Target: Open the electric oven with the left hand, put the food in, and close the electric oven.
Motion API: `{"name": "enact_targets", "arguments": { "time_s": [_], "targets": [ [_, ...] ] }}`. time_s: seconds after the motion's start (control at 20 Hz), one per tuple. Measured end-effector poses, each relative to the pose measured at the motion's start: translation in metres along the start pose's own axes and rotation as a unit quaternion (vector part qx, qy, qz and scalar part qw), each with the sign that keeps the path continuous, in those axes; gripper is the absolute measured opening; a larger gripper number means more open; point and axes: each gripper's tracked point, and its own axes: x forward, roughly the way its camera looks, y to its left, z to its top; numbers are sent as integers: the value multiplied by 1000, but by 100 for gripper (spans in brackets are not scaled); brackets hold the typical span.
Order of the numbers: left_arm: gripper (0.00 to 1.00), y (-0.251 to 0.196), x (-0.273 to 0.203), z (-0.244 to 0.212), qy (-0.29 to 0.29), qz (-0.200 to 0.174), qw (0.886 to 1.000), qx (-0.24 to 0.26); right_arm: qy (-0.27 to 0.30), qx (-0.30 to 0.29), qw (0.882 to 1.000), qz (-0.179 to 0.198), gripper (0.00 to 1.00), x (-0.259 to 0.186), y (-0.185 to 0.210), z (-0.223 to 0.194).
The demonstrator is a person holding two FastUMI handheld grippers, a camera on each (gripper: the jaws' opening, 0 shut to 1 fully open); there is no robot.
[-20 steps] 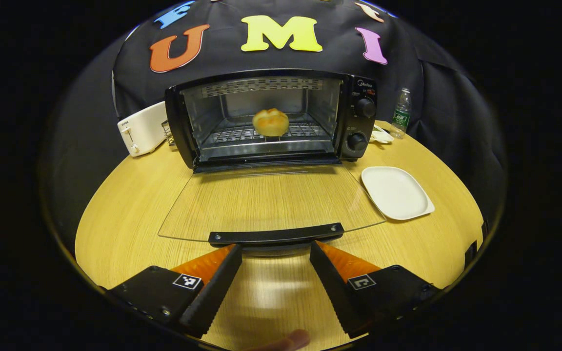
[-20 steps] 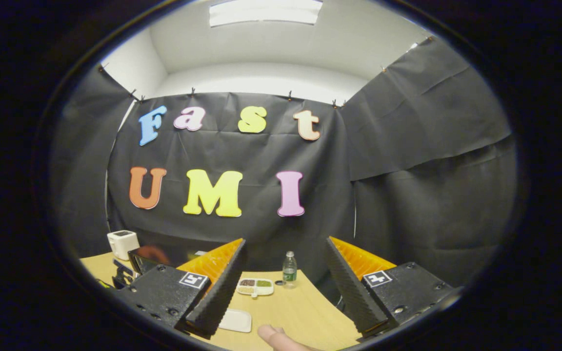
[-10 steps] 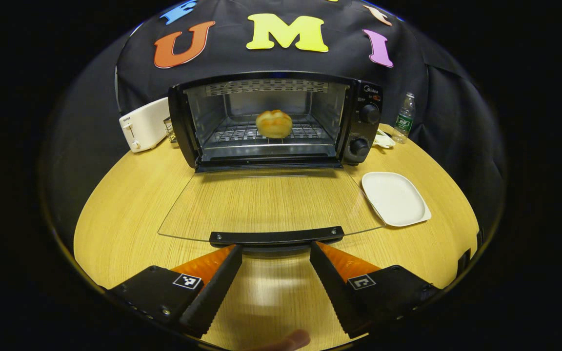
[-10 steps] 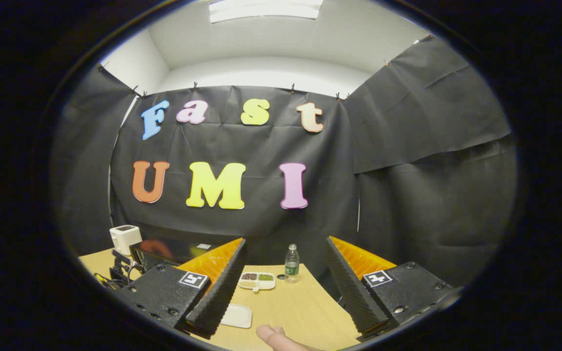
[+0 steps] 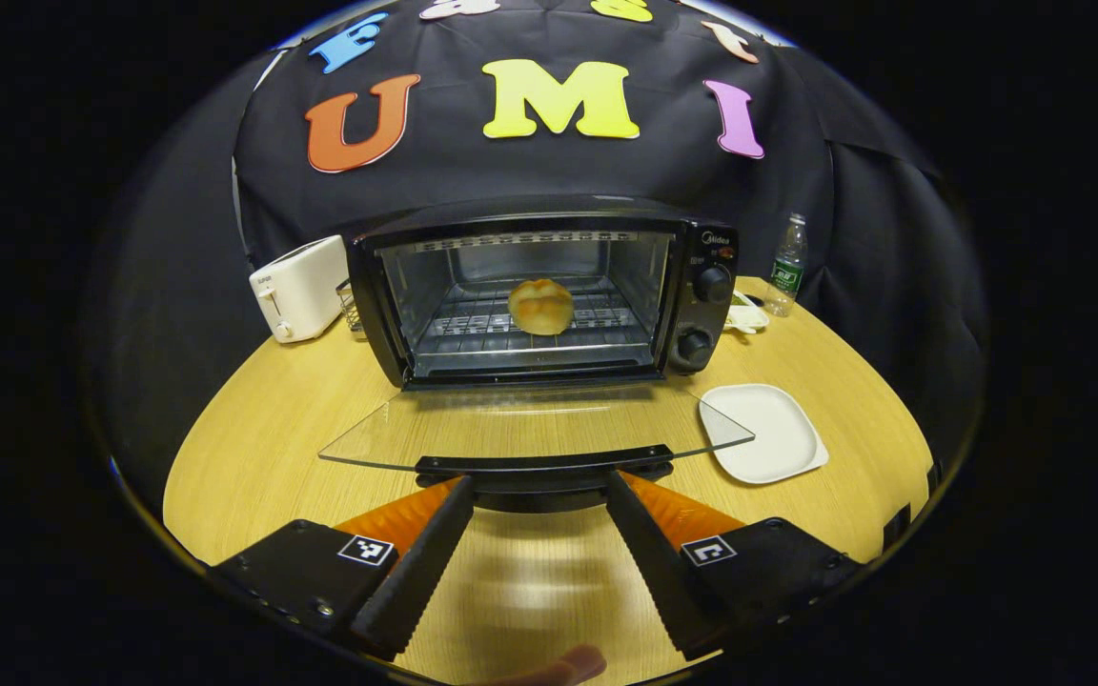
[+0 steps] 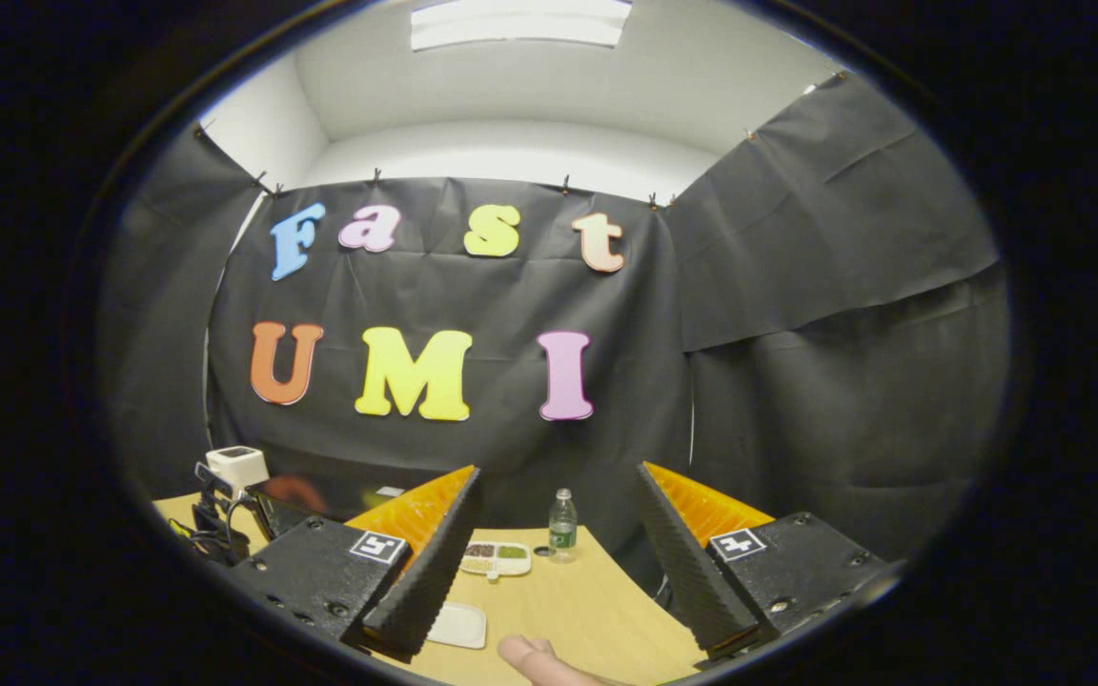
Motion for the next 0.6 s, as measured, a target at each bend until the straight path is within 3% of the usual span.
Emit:
{"name": "enact_targets", "arguments": {
  "time_s": [0.1, 0.15, 0.25, 0.3, 0.6],
  "targets": [
    [94, 1, -5, 15, -19, 1, 1000, 1, 2, -3, 1000, -2, 100, 0, -1, -1],
    [94, 1, -5, 23, -27, 0, 1000, 1, 3, -2, 1000, -3, 94, 0, -1, -2],
    [95, 2, -7, 32, -34, -3, 999, -1, 3, 0, 1000, -1, 100, 0, -1, -3],
    [95, 4, -7, 40, -43, -4, 999, 2, 5, -2, 1000, -3, 95, 1, -3, -3],
    [98, 11, 4, 78, -91, -2, 996, 12, 11, 0, 1000, -11, 94, -1, -7, -8]
  ]
}}
